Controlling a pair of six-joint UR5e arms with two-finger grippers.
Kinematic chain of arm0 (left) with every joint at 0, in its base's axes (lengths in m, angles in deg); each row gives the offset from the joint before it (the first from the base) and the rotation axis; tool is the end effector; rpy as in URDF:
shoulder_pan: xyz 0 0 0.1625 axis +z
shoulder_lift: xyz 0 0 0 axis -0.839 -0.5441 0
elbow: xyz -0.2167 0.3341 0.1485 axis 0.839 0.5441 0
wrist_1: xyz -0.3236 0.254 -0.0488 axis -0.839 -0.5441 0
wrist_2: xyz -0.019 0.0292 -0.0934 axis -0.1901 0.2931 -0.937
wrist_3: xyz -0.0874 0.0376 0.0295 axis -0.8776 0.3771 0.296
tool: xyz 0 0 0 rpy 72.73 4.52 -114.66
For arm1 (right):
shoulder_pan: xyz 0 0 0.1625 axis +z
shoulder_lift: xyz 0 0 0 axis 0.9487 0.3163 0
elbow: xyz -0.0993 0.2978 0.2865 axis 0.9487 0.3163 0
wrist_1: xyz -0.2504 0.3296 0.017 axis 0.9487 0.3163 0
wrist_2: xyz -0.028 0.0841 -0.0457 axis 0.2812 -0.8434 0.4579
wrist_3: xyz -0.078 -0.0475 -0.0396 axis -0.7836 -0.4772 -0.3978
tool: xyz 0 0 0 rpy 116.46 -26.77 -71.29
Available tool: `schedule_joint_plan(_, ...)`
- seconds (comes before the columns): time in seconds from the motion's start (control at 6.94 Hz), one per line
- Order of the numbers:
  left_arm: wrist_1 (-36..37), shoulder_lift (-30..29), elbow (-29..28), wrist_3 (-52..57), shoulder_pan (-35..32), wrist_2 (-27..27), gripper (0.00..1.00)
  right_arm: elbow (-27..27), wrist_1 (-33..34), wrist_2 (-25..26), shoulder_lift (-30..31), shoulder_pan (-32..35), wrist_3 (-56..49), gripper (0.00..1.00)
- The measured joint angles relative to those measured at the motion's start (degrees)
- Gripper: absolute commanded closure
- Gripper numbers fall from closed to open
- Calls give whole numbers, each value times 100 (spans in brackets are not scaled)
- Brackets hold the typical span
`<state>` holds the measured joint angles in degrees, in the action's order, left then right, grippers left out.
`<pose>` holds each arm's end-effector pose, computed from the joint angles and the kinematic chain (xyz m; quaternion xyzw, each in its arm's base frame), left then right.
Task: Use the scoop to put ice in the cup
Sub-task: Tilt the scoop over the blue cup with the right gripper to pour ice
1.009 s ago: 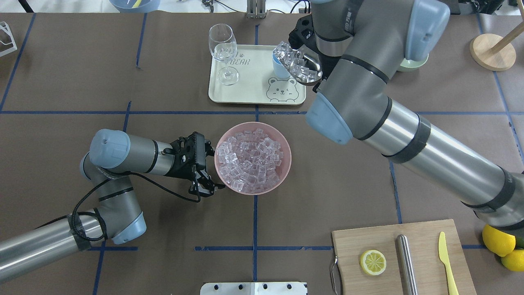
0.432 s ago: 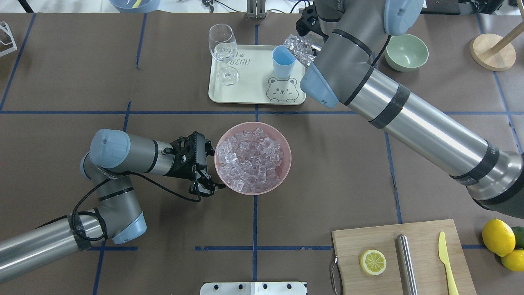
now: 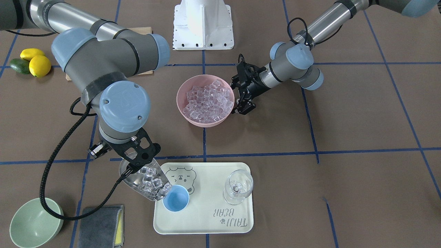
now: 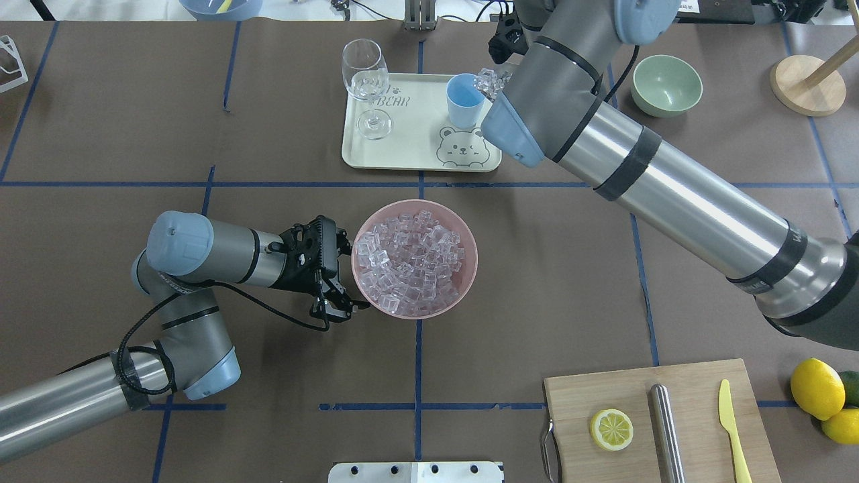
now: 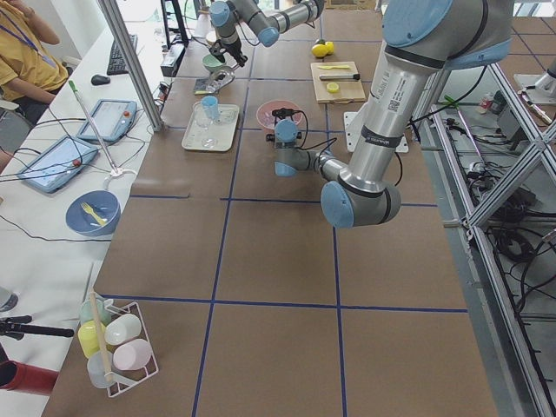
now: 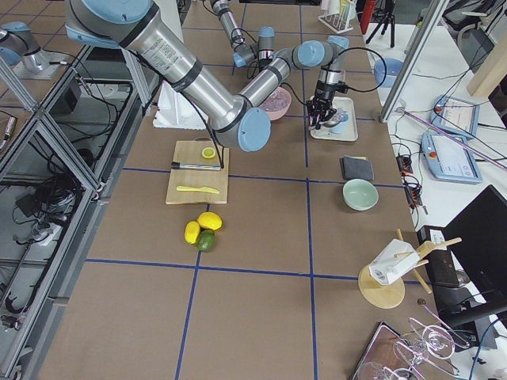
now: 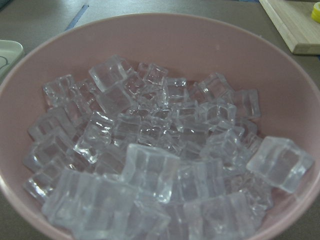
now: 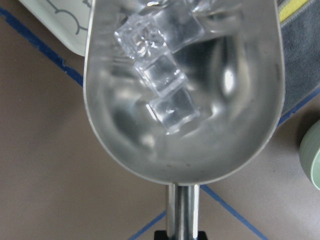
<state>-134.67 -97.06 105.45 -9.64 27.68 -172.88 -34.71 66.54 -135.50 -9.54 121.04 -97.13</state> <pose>0.5382 -0.4076 0.3397 0.4914 0.4897 0.4699 0.5458 -0.4152 -0.6412 0.2169 -0.0054 -0.1696 -0.4088 0.8967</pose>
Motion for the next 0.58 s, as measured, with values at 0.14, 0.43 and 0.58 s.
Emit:
schedule_joint_plan(0.14, -4, 0, 1, 0, 0, 0, 0, 197, 354, 107, -229, 0, -204, 100)
schedule_joint_plan(0.43, -51, 3, 1, 0, -5, 0, 0, 338, 828, 241, -477, 0, -521, 100)
schedule_joint_plan(0.58, -68, 4, 2, 0, -7, 0, 0, 364, 935, 258, -535, 8, -655, 100)
